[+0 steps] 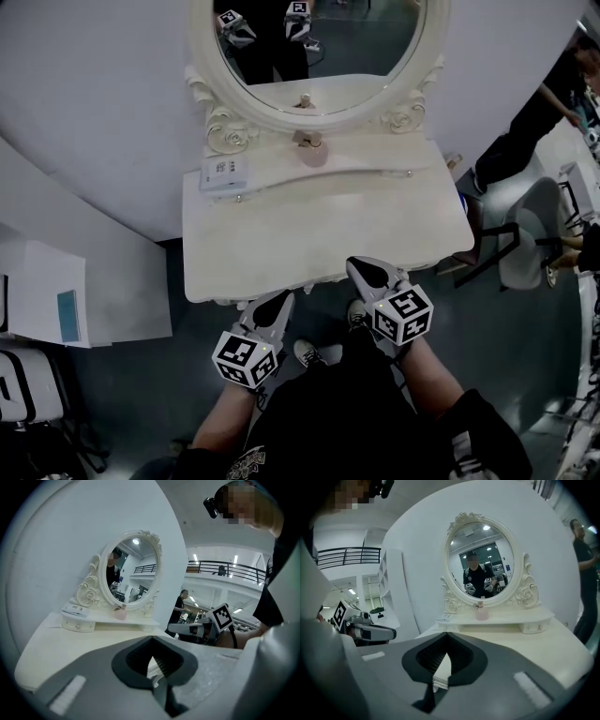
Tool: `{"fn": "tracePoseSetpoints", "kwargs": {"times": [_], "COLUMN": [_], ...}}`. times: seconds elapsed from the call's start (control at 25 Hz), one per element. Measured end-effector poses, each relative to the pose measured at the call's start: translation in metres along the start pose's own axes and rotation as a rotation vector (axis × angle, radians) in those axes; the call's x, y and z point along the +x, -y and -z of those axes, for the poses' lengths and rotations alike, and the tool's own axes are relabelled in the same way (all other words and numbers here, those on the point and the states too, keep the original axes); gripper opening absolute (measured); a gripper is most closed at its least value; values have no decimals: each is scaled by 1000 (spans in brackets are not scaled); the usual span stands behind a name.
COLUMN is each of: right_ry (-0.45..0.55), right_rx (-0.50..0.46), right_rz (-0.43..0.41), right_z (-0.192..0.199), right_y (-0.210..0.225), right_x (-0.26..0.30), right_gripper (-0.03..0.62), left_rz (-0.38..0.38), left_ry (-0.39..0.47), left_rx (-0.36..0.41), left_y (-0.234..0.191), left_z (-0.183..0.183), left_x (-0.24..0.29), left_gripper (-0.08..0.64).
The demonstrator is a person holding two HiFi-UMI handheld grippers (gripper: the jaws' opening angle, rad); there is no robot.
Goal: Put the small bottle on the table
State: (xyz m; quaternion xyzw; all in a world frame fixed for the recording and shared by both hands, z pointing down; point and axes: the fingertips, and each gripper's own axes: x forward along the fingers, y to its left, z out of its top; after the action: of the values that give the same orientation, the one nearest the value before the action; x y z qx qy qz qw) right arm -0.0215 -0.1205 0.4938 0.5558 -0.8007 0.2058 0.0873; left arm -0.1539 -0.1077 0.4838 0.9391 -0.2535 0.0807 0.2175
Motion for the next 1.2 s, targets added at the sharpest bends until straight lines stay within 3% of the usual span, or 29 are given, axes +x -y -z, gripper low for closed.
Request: {"fn": "tracePoseSetpoints", "kwargs": {"times": [0.4, 0.8, 1.2], "right_ry": [-43, -64, -81], "right_rx": [-14, -9, -65], "right_rz": [-71, -152, -247], "right_z": [21, 41, 51], "right_y": [-7, 17, 23], "right_x": [-29, -76, -122], "right_gripper": [29, 28, 28], "left_rz": [-17, -66, -106], "left_ry": [-1, -10, 35], "left_rx": [-6, -10, -6], "left_y": [35, 92, 151], "left_z": [10, 27, 35], "left_x": [14, 40, 55], "left_gripper": [0, 0, 0]}}
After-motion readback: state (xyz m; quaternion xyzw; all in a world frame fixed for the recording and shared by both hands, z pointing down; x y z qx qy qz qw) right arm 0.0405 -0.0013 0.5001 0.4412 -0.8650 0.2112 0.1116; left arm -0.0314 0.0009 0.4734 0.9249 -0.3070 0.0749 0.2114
